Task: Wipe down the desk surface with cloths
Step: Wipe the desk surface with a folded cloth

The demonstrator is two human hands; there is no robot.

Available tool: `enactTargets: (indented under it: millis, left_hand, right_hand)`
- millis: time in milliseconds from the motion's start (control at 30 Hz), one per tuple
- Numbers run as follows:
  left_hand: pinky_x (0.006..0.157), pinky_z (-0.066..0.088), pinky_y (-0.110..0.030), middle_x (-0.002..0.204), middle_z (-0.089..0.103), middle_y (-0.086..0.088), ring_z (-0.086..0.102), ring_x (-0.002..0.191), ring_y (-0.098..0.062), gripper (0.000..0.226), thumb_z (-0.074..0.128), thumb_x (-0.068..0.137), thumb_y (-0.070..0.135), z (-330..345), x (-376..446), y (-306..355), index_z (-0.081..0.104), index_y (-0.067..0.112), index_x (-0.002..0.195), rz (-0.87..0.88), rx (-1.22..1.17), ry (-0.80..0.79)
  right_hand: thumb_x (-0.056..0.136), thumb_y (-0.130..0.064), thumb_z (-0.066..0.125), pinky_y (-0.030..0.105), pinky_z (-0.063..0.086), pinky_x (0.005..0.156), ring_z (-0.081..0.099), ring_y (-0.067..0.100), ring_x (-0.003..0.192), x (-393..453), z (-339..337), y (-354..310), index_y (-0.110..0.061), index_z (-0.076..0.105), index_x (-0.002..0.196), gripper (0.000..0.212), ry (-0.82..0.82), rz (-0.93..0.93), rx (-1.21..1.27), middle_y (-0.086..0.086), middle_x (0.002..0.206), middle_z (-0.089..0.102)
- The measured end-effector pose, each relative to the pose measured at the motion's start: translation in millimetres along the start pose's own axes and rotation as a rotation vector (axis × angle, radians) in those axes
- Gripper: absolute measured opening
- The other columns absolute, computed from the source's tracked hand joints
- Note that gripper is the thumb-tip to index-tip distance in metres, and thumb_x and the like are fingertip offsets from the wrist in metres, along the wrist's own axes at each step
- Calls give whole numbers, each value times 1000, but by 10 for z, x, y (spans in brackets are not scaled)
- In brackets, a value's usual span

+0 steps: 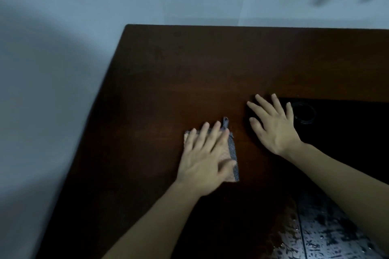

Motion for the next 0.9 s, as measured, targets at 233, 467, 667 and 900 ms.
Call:
enactTargets:
  millis: [233, 467, 667, 900]
  left_hand:
    - [123, -17, -39, 164, -20, 15, -25, 150, -10, 72, 6, 94, 62, -280, -104, -574, -6, 36, 160, -148, -8, 102]
    - [124, -12, -43, 165, -16, 12, -23, 149, -9, 68, 15, 99, 56, -367, -280, -1013, -2, 33, 161, -269, 5, 86]
    - [122, -17, -38, 165, -14, 17, -21, 150, -5, 63, 18, 101, 53, -263, -186, -866, 4, 38, 160, -169, -69, 124]
    - [121, -17, -38, 166, -9, 16, -18, 152, -9, 67, 4, 95, 59, -128, -78, -764, 5, 41, 159, -102, -29, 115]
  right_hand:
    - [91, -59, 6, 54, -15, 120, -14, 22, 156, -237, 49, -513, -33, 23, 161, 77, -26, -147, 9, -10, 170, 10]
    - [105, -53, 12, 55, -9, 124, -21, 25, 154, -521, 399, -1296, -31, 2, 163, 63, -163, -381, -91, -3, 170, -10]
    - [105, -57, 4, 56, -9, 124, -23, 25, 153, -192, 332, -1030, -33, -17, 159, 63, -138, -264, -247, -4, 166, -23]
    - [91, -64, -13, 62, -6, 122, -16, 36, 155, 151, 139, -502, -37, -23, 157, 72, -123, -27, -272, 5, 169, -19]
Point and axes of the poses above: each hand's wrist, its own x-axis towards the middle knuckle, its own z-axis out of the palm, y = z × x, the point moved 2 cm from there along x, towards the middle knuckle
